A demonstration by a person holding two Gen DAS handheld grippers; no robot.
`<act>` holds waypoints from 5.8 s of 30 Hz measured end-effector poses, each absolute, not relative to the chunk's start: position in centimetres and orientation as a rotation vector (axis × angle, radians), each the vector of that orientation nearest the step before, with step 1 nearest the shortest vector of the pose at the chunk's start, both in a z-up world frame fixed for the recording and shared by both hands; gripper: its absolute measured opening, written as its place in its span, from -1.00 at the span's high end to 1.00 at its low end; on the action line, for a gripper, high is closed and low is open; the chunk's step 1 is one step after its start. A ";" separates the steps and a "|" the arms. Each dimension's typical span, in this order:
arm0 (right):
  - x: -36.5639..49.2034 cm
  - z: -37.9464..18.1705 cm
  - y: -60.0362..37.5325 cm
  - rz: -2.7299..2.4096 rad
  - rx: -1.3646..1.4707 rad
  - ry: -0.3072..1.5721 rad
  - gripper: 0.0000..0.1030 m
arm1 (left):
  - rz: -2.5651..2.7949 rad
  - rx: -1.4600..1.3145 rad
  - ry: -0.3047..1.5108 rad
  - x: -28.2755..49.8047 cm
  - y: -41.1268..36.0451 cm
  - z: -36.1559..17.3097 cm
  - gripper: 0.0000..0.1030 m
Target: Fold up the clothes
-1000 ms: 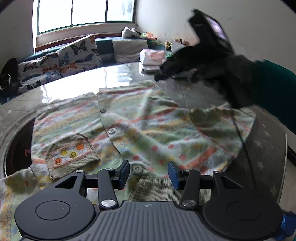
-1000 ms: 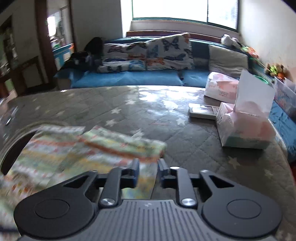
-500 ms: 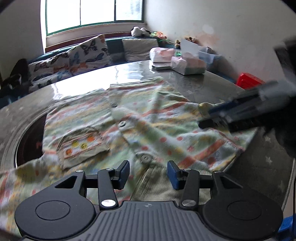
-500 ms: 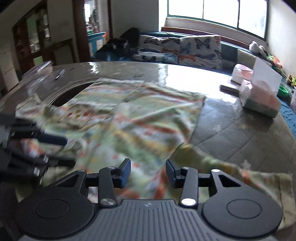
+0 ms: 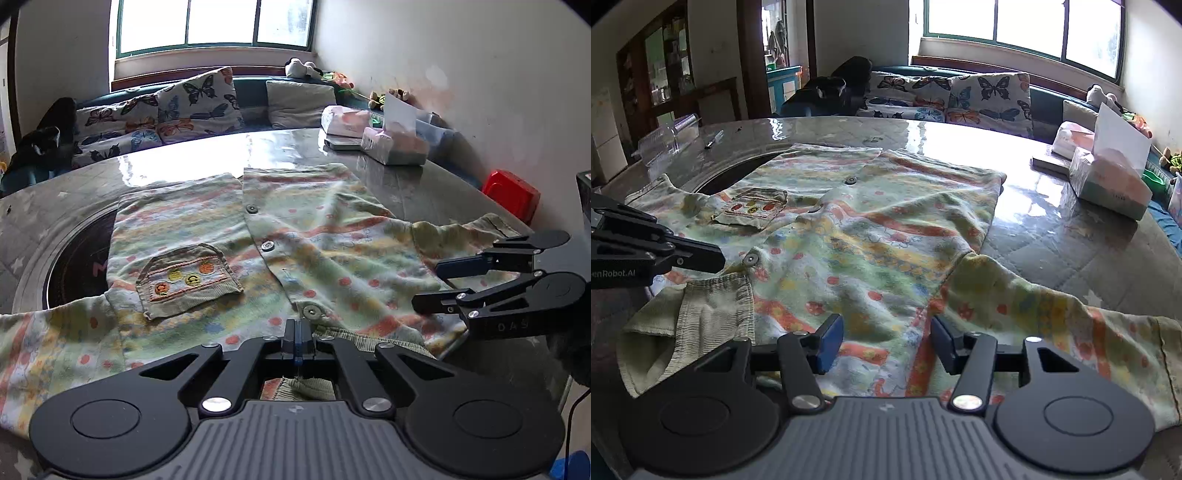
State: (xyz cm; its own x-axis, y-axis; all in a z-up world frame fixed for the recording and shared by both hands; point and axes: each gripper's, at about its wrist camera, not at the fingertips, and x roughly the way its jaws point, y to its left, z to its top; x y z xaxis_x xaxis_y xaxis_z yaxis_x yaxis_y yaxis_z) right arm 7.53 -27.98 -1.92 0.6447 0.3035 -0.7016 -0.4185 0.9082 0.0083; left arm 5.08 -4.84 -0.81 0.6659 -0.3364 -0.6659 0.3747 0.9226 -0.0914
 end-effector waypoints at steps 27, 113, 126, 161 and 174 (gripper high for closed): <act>6.2 -2.0 -42.7 -0.046 0.016 0.723 -0.07 | -0.527 0.138 0.737 5.0 -10.0 -1.5 0.27; 8.0 4.6 -17.3 0.643 -0.124 0.625 0.28 | -0.188 -0.029 0.665 2.9 1.9 0.0 -1.00; 7.6 4.7 -21.5 0.564 -0.160 0.649 0.09 | -0.161 -0.018 0.663 3.3 1.8 0.3 -1.00; 7.0 -0.3 -26.8 0.500 -0.178 0.842 0.06 | -0.023 0.180 0.691 9.6 -1.5 -2.2 -1.00; 9.1 0.5 -19.5 0.628 -0.262 0.742 0.07 | 0.023 0.057 0.684 6.8 2.7 -0.2 -1.00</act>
